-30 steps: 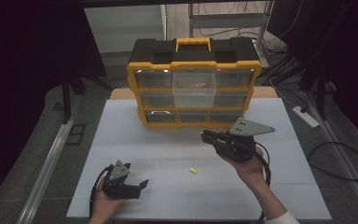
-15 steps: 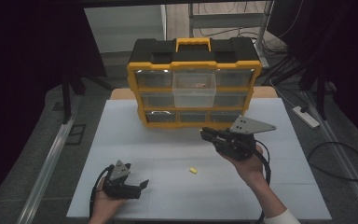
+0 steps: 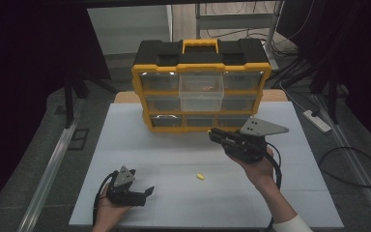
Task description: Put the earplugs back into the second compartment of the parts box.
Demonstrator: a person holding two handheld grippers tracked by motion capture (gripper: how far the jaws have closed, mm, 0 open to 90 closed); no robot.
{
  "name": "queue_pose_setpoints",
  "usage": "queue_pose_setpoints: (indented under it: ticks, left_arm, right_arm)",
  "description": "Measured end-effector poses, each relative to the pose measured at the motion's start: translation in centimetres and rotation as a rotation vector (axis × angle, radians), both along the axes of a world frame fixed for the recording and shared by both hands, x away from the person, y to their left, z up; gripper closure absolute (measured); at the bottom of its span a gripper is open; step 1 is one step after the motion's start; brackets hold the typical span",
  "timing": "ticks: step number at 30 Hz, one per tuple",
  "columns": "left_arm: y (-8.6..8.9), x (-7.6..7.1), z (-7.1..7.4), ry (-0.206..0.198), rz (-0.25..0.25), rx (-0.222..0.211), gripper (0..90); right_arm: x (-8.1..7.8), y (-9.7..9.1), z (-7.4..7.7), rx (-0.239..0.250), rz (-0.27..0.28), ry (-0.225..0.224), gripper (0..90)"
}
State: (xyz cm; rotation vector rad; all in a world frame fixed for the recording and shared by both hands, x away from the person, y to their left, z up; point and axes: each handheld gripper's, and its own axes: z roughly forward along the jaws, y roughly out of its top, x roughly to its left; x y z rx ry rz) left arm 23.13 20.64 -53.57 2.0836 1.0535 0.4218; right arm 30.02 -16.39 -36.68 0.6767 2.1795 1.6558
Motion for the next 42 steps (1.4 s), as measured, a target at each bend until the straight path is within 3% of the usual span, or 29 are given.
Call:
queue_pose_setpoints:
  ticks: [26, 42]
  left_arm:
    - [0.0, 0.0, 0.0, 0.000, 0.003, -0.002, 6.4]
    - [0.1, -0.1, 0.1, -0.007, 0.007, -0.010, 6.4]
  right_arm:
    - [0.3, -0.5, 0.8, 0.018, -0.017, -0.014, 80.7]
    - [1.3, -0.7, 1.8, 0.026, -0.032, -0.010, 80.7]
